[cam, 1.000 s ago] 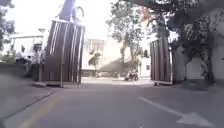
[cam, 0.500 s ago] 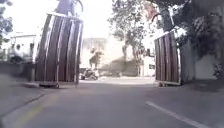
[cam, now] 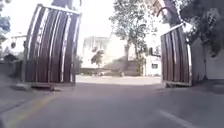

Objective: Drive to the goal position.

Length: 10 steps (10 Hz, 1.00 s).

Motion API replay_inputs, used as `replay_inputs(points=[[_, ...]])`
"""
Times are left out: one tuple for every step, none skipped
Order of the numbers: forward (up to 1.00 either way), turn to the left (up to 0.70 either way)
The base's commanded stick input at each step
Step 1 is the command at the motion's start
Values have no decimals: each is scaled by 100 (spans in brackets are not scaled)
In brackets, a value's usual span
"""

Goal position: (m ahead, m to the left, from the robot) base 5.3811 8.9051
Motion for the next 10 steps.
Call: replay_inputs(points=[[100,0],[100,0],[100,0],[100,0],[100,0],[100,0],[100,0],[100,0],[100,0],[100,0]])
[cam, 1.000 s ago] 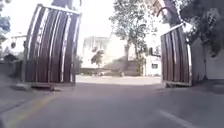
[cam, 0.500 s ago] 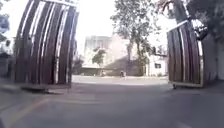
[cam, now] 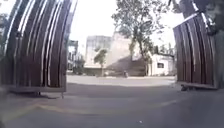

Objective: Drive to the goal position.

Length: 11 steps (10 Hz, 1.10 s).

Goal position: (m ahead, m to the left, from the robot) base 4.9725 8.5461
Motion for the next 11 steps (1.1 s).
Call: replay_inputs(points=[[100,0],[100,0],[100,0],[100,0],[100,0],[100,0],[100,0],[100,0],[100,0],[100,0],[100,1]])
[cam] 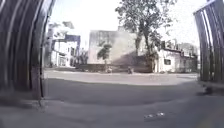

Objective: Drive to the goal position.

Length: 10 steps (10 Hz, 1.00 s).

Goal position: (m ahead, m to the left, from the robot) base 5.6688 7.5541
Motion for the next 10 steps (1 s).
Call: replay_inputs(points=[[100,37],[100,40],[100,40],[100,40],[100,40],[100,40],[100,40],[100,0],[100,0],[100,0]])
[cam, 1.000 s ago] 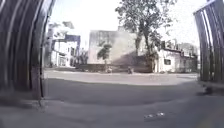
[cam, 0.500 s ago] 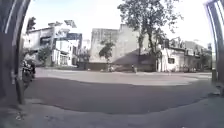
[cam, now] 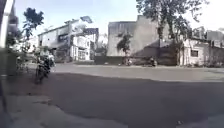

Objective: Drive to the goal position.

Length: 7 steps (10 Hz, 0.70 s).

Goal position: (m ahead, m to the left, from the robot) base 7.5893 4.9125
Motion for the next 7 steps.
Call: replay_inputs(points=[[100,0],[100,0],[100,18],[100,16],[100,0],[100,0],[100,0]])
